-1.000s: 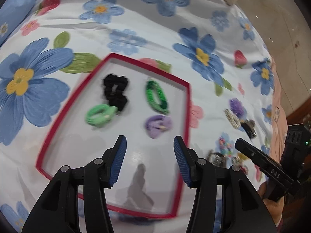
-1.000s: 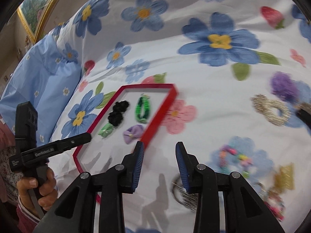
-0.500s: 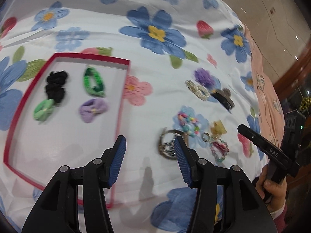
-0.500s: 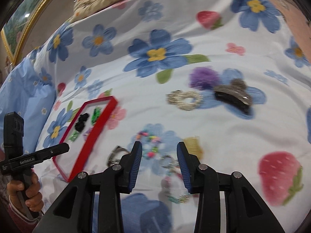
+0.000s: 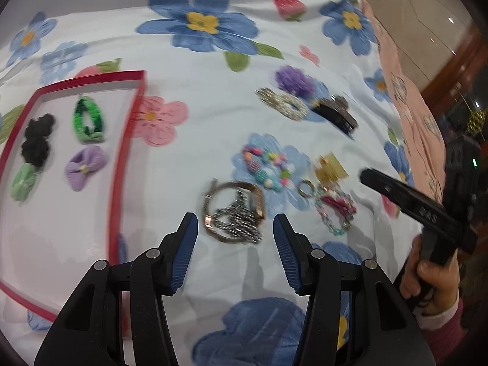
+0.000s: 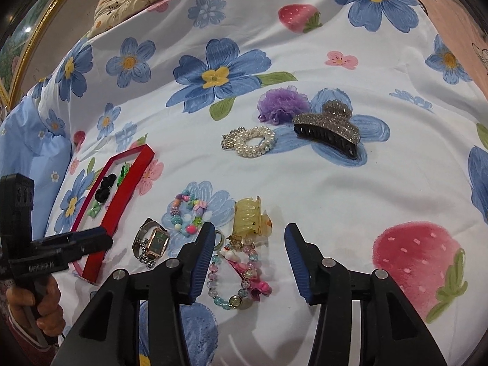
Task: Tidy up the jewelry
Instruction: 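Grasp the silver chain bracelet with the left tool while the right tool grasps the yellow claw clip, then lower the chain bracelet and yellow claw clip into the tray, open both tools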
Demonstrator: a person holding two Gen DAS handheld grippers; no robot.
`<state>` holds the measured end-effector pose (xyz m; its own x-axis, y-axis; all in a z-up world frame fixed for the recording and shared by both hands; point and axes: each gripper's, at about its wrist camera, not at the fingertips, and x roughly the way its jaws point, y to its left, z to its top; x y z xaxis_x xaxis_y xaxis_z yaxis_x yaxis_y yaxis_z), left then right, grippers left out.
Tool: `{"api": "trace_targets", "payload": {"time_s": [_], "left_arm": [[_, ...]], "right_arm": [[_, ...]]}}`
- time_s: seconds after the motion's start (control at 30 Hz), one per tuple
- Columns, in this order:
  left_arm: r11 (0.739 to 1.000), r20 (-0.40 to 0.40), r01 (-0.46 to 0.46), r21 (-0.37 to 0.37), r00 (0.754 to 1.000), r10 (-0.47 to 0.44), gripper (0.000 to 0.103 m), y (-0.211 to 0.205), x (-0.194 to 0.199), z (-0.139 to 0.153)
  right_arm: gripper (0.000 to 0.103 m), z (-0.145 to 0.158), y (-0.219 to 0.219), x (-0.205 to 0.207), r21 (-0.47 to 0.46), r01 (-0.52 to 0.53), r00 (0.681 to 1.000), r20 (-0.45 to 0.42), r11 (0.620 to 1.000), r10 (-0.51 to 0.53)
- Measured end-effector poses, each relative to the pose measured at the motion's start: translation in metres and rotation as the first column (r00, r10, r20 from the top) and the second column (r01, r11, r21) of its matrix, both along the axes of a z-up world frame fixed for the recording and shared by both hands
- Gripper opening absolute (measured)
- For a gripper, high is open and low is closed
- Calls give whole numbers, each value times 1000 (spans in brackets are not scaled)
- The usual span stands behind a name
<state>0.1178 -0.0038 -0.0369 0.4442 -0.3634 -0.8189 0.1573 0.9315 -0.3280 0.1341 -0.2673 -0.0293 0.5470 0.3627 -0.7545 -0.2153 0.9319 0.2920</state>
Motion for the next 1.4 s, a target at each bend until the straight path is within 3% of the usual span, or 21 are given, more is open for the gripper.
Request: {"api": "trace_targets", "payload": {"time_s": [0.13,0.2,0.27,0.33,0.6,0.8,0.83,0.87,0.9,1.07,1.4], "left_arm": [[999,-2,40,37,999,-39,49,-19,2,-11],[999,-15,42,29,999,-42,40,-22,8,-17],[999,-31,45,14,999,-45,21,-23,15,-23],[999,-43,52,4,998,-51,15,-24,19,-29],[997,-66,69,-18,995,-70,16,-19,14,-37],[997,-64,71,-15,995,-72,22,-17,10,-40],[997,-65,73,-17,995,-74,19,-17,12,-41],[997,-59,74,-32,995,-75,12,-17,12,-40],[996,-57,77,-35,995,-79,11,-18,13,-39],[996,3,87,-1,996,-87,6,-20,4,-26],[998,107,26,-51,994,-20,6,2,-6,15]], "right_arm": [[50,-9,4,6,0,-8,1000,-9,1000,8],[50,-14,6,10,-1,-6,1000,-16,1000,6],[50,-18,6,14,-1,1,1000,-21,1000,-1],[50,-20,5,17,3,6,1000,-26,1000,-6],[50,-31,2,28,8,12,999,-46,1000,-12],[48,-38,4,30,27,5,998,-57,1000,-4],[46,-40,5,31,29,3,998,-58,1000,-1],[36,-41,7,31,23,-2,998,-61,1000,3],[23,-43,7,32,20,-4,998,-64,1000,5],[23,-40,6,29,16,-1,999,-45,1000,2],[22,-16,8,18,57,-6,1000,3,998,6]]}}
